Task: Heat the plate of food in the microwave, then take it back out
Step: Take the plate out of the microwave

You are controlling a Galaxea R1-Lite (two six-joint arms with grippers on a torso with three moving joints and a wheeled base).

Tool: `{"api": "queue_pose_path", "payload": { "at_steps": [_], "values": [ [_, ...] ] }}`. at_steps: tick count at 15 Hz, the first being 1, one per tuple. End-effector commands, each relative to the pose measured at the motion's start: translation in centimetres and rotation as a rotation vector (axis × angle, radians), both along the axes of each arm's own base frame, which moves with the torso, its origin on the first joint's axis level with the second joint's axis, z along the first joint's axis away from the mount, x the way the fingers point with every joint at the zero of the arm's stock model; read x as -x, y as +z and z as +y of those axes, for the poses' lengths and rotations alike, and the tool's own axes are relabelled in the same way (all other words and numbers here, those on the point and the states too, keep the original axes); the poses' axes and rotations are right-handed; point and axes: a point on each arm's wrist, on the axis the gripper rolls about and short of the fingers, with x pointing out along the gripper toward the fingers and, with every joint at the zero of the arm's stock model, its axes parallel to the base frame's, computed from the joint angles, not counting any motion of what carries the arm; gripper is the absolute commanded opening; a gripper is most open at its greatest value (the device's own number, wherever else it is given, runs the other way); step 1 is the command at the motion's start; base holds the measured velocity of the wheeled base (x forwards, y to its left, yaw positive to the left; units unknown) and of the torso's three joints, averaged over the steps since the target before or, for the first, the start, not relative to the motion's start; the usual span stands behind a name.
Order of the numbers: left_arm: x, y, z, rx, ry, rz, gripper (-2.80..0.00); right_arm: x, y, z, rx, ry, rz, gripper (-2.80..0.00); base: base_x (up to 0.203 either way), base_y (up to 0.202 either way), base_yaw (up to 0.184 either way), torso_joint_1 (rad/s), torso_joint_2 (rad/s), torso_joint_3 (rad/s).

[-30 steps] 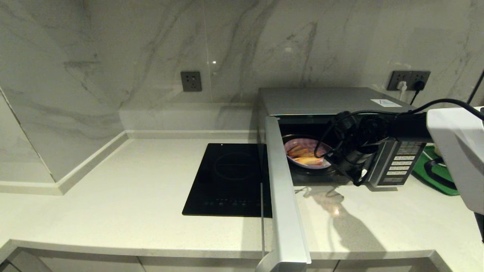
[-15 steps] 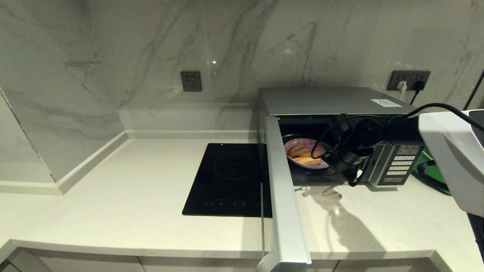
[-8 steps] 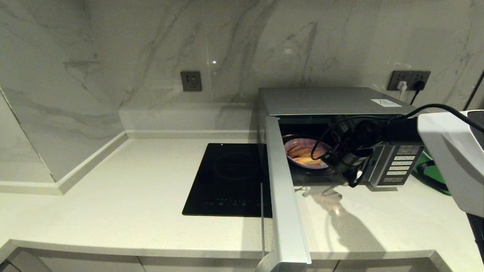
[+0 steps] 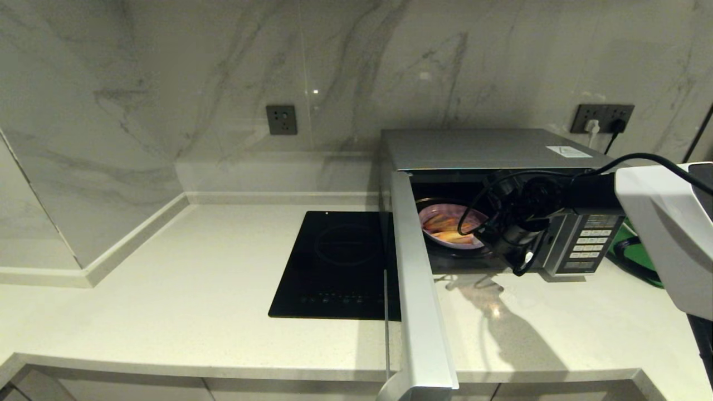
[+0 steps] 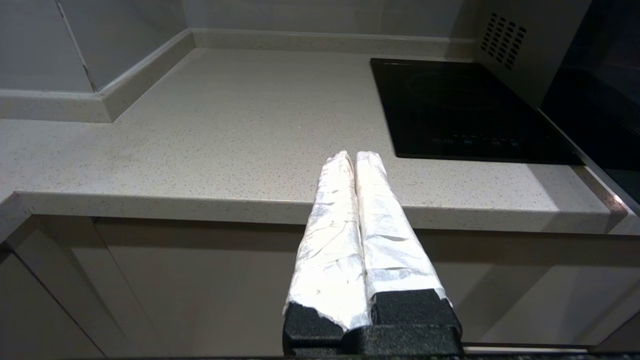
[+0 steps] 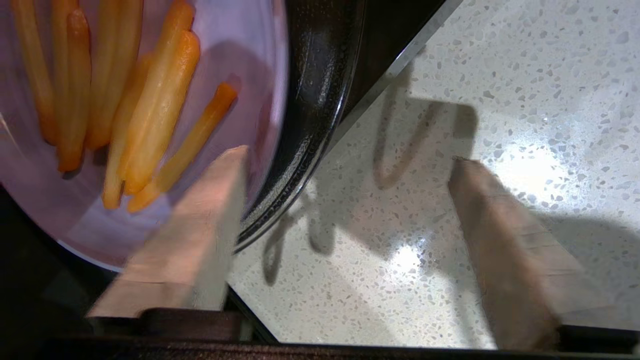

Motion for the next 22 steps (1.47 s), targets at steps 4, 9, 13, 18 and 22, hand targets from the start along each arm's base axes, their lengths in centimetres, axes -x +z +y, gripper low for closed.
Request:
{"api": "queue_pose_path", "payload": {
  "at_steps": [4,9,13,18,22],
  "values": [
    [0.0,0.0,0.0,0.001,0.001,-0.001,-2.80,-0.1,-0.3,0.0,0.001,-0.007,0.006,-2.80,0.000,0.000,0.000,0.000,0.00,0.000],
    [0.0,0.0,0.0,0.001,0.001,-0.001,-2.80,-0.2,-0.2,-0.3,-0.002,-0.020,0.002,-2.80,0.000,0.000,0.000,0.000,0.00,0.000],
    [0.0,0.0,0.0,0.001,0.000,-0.001,-2.80,-0.2,-0.1,-0.4,-0.003,-0.022,-0.002,-2.80,0.000,0.000,0.000,0.000,0.00,0.000],
    [0.0,0.0,0.0,0.001,0.000,-0.001,-2.80,-0.6,0.9,-1.0,-0.030,-0.066,-0.042,-2.80,0.000,0.000,0.000,0.000,0.00,0.000],
    [0.0,0.0,0.0,0.001,0.000,-0.001,-2.80,-0.4,2.0,-1.5,-0.046,-0.075,-0.064,-2.80,0.000,0.000,0.000,0.000,0.00,0.000]
  ]
}}
